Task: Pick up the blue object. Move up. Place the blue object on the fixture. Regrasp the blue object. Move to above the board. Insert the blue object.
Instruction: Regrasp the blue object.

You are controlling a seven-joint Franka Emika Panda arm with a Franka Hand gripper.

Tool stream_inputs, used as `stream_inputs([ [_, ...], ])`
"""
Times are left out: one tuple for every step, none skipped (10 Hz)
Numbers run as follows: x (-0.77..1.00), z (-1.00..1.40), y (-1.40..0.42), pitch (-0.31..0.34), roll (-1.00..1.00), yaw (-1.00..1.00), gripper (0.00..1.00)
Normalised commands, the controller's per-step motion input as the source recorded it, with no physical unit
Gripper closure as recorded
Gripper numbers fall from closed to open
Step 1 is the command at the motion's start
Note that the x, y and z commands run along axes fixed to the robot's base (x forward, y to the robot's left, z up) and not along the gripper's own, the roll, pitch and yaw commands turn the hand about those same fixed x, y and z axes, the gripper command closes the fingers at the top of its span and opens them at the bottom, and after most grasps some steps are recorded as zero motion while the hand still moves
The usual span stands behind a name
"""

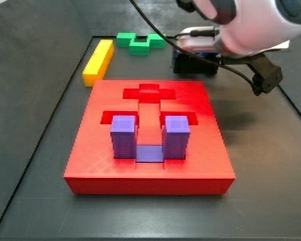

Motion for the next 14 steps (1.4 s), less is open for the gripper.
stream_inputs([
  [0.46,0.09,0.00,0.394,0.12,0.00,0.00],
  [0.37,0.00,0.02,0.283,0.13,-0.09,0.00],
  [0.00,-0.22,0.00,0.169,0.19,-0.06,0.00],
  [0.00,-0.30,0.00,0.080,0.17,-0.05,0.00],
  [0.00,-0.23,0.00,0.040,0.09,-0.05,0.00],
  [0.00,-0.02,0.01,0.000,0.00,0.00,0.00],
  [0.00,0.00,-0.01,0.000,0.01,0.00,0.00],
  [0.00,0.00,0.00,0.000,0.00,0.00,0.00],
  [0.00,0.00,0.00,0.000,0.00,0.00,1.00],
  [0.00,0.00,0.00,0.000,0.00,0.00,1.00],
  [0.00,0.00,0.00,0.000,0.00,0.00,1.00],
  [0.00,0.00,0.00,0.000,0.00,0.00,1.00],
  [0.00,0.00,0.00,0.000,0.00,0.00,1.00],
  [0.00,0.00,0.00,0.000,0.00,0.00,1.00],
])
